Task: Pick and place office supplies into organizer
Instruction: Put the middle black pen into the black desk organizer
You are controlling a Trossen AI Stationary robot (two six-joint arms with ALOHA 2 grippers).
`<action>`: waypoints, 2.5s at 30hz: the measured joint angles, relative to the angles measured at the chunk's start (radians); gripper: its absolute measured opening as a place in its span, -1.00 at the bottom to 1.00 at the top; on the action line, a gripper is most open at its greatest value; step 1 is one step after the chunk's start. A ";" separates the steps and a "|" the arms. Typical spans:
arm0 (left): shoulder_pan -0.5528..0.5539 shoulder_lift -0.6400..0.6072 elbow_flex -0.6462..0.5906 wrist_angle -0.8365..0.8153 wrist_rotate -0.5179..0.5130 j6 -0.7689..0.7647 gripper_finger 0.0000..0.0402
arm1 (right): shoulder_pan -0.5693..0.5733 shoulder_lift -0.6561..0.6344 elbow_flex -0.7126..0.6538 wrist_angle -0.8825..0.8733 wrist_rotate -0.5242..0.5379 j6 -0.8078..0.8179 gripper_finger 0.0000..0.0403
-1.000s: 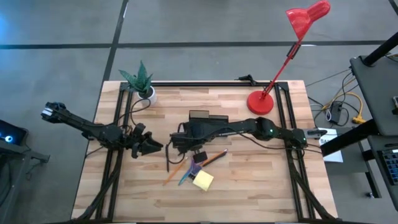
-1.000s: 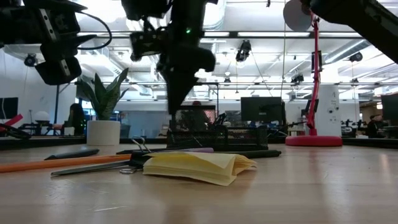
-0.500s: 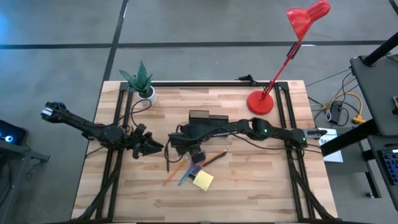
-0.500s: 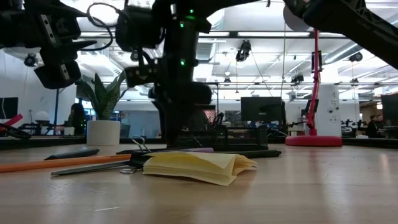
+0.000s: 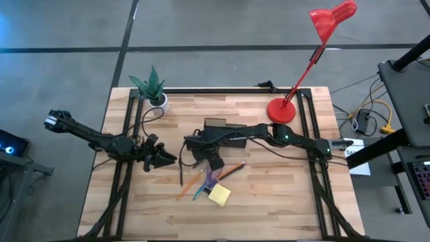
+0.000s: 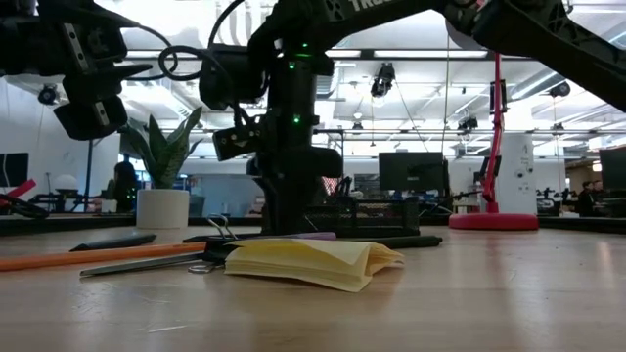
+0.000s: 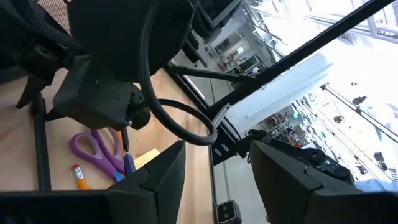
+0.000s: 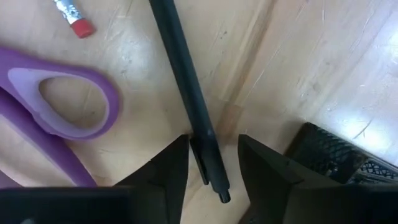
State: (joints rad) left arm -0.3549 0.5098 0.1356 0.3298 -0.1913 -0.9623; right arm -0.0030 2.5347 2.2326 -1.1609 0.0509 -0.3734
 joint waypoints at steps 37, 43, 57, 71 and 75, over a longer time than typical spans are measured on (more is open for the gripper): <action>0.000 -0.002 0.004 0.007 -0.008 -0.001 -0.17 | 0.054 -0.001 0.052 -0.088 0.002 0.026 -0.86; 0.000 -0.002 0.004 0.006 -0.007 -0.001 -0.17 | 0.064 -0.002 0.095 -0.120 0.039 0.033 -0.90; 0.000 0.000 0.004 0.001 -0.007 0.000 -0.17 | 0.064 -0.047 0.119 -0.166 0.109 0.166 -0.97; 0.002 0.131 -0.006 -0.050 -0.005 0.083 -0.17 | 0.062 0.000 0.107 -0.038 0.106 0.046 -0.35; 0.002 0.217 0.006 -0.045 0.000 0.143 -0.17 | 0.055 0.000 0.106 -0.039 0.106 0.034 -0.22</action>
State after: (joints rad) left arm -0.3525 0.7265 0.1415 0.2851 -0.1913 -0.8191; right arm 0.0523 2.5347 2.3383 -1.1999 0.1570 -0.3391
